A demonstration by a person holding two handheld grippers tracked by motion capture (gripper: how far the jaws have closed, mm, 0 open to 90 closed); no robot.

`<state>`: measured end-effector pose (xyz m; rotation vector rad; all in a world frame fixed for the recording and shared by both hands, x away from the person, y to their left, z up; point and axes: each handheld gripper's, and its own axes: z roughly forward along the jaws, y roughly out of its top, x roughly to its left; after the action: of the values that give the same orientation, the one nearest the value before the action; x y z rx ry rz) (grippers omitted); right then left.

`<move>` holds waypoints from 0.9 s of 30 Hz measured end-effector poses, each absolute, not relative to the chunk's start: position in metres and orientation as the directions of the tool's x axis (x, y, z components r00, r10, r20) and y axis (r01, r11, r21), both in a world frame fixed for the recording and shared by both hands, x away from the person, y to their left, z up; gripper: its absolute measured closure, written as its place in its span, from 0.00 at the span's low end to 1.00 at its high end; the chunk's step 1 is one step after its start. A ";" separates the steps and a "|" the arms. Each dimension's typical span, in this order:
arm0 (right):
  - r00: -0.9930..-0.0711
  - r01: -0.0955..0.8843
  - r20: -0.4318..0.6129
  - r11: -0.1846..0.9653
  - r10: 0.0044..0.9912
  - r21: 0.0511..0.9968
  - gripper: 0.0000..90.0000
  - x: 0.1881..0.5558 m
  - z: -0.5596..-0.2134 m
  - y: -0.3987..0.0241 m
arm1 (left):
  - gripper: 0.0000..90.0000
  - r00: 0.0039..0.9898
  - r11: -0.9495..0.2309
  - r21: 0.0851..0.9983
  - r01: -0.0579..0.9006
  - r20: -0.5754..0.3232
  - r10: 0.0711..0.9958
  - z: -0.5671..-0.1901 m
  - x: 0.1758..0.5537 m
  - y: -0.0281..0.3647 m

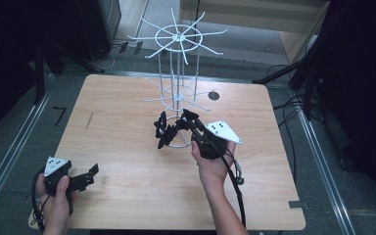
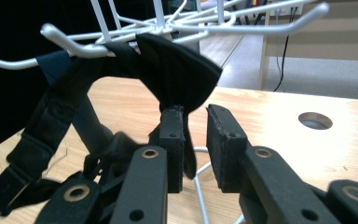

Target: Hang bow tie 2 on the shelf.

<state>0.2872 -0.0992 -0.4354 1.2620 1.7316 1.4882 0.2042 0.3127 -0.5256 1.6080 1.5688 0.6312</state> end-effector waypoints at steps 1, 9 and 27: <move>-0.430 0.316 0.183 -0.043 0.884 0.948 0.85 0.287 -0.437 -0.099 | 0.00 0.112 0.074 0.806 0.588 -0.171 0.979 -0.526 0.204 0.313; -0.459 0.334 0.192 -0.032 0.868 0.942 0.63 0.289 -0.447 -0.107 | 0.00 0.111 0.075 0.807 0.586 -0.172 0.979 -0.526 0.204 0.312; -0.510 0.379 0.202 0.007 0.836 0.925 0.15 0.280 -0.472 -0.145 | 0.00 0.113 0.071 0.808 0.586 -0.168 0.979 -0.526 0.204 0.312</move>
<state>0.2796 -0.1451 -0.4718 1.2459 1.8839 1.5114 0.2039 0.3123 -0.5255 1.6092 1.5659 0.6355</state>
